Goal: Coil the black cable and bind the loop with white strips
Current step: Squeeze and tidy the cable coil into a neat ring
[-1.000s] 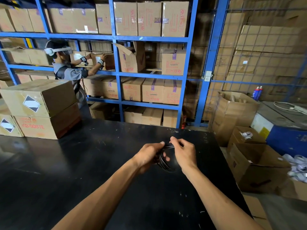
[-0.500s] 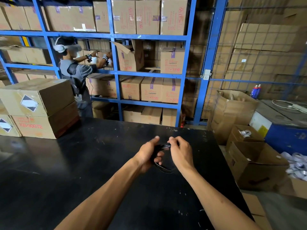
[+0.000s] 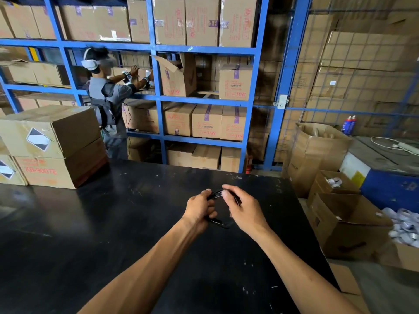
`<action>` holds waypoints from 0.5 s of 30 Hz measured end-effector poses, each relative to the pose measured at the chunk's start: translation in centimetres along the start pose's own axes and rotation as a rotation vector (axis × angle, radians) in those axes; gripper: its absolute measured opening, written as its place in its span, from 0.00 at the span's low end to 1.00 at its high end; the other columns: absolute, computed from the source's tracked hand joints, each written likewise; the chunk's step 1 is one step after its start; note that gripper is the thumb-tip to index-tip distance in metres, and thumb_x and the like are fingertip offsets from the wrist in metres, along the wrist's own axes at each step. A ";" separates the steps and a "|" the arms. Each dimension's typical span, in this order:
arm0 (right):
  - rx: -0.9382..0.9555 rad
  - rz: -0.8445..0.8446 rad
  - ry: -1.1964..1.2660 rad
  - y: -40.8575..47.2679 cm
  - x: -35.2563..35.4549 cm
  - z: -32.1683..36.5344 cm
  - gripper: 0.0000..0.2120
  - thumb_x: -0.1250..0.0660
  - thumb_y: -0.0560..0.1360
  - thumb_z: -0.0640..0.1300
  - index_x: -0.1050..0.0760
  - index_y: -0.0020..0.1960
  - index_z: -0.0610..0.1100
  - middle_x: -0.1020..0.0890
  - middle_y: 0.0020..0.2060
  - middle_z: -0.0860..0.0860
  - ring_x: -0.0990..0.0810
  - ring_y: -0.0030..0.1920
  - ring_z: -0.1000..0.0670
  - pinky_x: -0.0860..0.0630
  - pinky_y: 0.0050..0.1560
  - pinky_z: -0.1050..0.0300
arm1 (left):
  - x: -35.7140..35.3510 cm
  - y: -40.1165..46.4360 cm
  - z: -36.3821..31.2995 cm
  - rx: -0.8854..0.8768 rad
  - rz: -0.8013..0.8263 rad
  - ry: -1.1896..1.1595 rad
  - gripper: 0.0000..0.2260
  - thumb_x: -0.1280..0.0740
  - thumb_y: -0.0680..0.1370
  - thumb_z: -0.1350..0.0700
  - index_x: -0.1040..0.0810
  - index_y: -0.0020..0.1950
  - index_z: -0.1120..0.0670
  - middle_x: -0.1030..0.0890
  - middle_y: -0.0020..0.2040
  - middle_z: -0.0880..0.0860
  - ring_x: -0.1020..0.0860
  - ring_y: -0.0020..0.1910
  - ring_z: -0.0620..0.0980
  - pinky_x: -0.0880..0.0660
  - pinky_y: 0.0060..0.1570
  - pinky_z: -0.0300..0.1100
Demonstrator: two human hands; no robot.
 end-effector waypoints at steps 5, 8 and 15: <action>0.173 -0.175 -0.117 -0.2 1.5 1.0 0.10 0.33 0.82 0.39 0.16 0.59 0.42 0.15 0.49 0.44 0.17 0.49 0.47 0.19 0.51 0.50 | 0.0 -0.2 -0.2 0.006 0.140 0.346 0.10 0.37 0.81 0.55 0.22 0.44 0.58 0.25 0.29 0.54 0.24 0.26 0.52 0.26 0.29 0.41; 0.194 -0.167 -0.157 -0.5 1.4 0.9 0.09 0.32 0.81 0.37 0.15 0.57 0.41 0.14 0.48 0.43 0.16 0.47 0.45 0.19 0.50 0.51 | -0.2 -0.1 -1.6 -0.238 0.140 0.810 0.14 0.38 0.81 0.50 0.16 0.43 0.54 0.18 0.33 0.50 0.20 0.34 0.47 0.25 0.35 0.39; 0.087 -0.184 -0.104 -0.9 2.0 -1.4 0.11 0.32 0.82 0.42 0.16 0.61 0.42 0.14 0.52 0.44 0.16 0.52 0.48 0.19 0.55 0.54 | -3.0 -0.8 -0.3 -0.539 0.345 1.313 0.09 0.39 0.82 0.56 0.20 0.56 0.55 0.21 0.43 0.52 0.20 0.43 0.53 0.23 0.45 0.44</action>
Point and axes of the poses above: each hand's wrist, its own y-axis towards the middle knuckle, its own x-axis out of the back of the hand, z = x × y, the point moved 6 cm from there along y, towards the middle knuckle
